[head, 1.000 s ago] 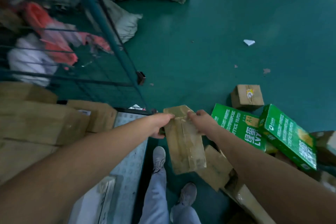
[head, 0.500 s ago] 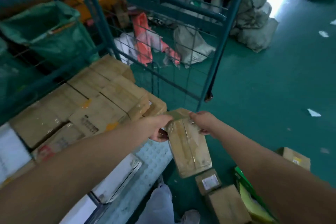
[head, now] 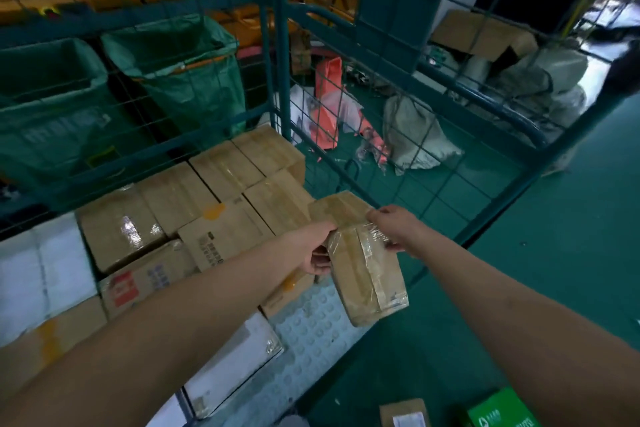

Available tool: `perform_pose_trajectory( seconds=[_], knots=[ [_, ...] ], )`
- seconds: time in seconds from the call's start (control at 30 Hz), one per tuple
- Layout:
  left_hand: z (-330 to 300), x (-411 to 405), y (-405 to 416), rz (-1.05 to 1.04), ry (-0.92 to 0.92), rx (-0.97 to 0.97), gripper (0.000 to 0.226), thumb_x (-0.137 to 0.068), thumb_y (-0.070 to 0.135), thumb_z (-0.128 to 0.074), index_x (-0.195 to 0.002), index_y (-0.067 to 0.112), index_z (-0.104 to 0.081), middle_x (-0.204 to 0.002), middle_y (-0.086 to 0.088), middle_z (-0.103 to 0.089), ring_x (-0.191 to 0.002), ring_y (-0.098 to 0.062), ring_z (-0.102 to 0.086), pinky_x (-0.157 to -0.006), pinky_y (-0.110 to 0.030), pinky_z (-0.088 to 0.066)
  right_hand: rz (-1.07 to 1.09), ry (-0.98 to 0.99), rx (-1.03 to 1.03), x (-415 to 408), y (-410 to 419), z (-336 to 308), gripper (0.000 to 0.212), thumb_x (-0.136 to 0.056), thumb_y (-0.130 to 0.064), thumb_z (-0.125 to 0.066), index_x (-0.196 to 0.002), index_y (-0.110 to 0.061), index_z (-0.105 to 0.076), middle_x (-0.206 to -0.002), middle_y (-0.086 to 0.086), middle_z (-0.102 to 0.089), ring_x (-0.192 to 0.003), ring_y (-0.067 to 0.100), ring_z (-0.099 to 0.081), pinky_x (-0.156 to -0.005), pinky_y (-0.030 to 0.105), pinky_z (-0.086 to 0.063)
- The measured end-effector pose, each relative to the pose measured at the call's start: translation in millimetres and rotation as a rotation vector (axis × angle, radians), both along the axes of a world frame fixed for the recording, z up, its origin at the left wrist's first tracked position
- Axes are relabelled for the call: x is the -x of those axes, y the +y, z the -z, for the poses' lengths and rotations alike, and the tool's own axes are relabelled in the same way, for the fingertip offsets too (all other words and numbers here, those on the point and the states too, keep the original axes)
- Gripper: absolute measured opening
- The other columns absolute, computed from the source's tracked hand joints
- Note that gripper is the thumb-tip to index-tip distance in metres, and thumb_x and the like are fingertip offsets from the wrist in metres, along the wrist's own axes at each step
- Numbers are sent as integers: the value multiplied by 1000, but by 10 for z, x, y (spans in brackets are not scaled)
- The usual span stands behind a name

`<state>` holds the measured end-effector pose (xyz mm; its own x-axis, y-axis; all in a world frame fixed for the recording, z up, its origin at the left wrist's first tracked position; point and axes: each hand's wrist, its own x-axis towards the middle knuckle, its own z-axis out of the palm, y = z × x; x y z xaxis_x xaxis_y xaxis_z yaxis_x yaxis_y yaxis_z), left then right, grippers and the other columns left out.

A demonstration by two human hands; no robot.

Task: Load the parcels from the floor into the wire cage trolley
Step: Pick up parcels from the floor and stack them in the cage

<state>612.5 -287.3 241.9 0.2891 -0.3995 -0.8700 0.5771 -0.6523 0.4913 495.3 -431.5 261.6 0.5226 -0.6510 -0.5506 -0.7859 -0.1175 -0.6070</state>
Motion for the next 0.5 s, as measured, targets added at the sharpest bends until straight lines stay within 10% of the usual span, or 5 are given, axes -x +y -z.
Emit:
perform_pose_trajectory(
  seconds=[0.3, 0.5],
  knots=[
    [-13, -696, -261, -33, -17, 74, 28, -100, 39, -61, -108, 12, -60, -109, -7, -60, -98, -24, -61, -90, -40, -55, 6, -90, 29, -831, -271, -95, 41, -105, -37, -50, -140, -17, -53, -129, 20, -58, -116, 38, -61, -101, 57, -53],
    [55, -885, -456, -110, 8, 83, 21, -104, 36, -56, -100, 16, -57, -101, -6, -59, -100, -28, -61, -71, -30, -57, -106, -13, 123, -1188, -571, 97, 63, -98, -41, -51, -158, -28, -36, -136, 3, -55, -102, 22, -51, -87, 35, -47]
  ],
)
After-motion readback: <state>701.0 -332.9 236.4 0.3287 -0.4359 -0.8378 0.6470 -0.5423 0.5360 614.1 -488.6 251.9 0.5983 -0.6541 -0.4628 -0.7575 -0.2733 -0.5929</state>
